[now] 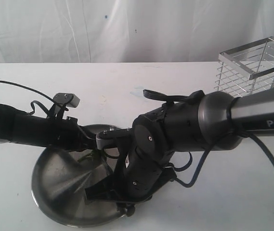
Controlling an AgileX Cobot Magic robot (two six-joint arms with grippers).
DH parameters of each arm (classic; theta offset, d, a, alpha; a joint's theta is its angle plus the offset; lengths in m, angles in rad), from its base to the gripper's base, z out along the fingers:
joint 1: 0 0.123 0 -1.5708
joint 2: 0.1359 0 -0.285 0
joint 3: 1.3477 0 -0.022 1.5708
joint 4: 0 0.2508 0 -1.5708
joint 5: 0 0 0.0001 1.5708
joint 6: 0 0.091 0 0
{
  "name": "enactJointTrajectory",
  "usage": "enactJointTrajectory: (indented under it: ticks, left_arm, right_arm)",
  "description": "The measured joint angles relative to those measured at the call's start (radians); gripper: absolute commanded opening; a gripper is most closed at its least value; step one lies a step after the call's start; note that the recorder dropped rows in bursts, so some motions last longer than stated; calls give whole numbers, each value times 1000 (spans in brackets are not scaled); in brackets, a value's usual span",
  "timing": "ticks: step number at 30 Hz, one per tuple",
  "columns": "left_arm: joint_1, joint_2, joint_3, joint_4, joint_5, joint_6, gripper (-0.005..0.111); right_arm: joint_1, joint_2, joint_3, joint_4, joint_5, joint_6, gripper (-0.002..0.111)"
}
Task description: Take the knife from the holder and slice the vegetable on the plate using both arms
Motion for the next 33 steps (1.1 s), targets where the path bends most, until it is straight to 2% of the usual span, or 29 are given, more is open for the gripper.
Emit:
enactJointTrajectory:
  ticks: [12,16,19,23,26,30,33]
  left_arm:
    - [0,-4,3,0,-22,-8,0]
    - [0,-44,18,0,-81,-27,0]
    - [0,-80,29,59,-119,-38,0]
    - [0,-81,44,99,-94,-38,0]
    - [0,-92,44,49,-69,-38,0]
    - [0,-123,40,-2,69,29,0]
    - [0,-116,38,-2,63,53,0]
  right_arm:
    - [2,-41,0,-4,46,0,0]
    - [5,-36,0,-29,38,-2,0]
    - [3,-29,0,-48,30,21,0]
    - [2,-29,0,-50,28,25,0]
    - [2,-29,0,-50,28,26,0]
    - [2,-29,0,-50,26,26,0]
    - [2,-29,0,-50,26,27,0]
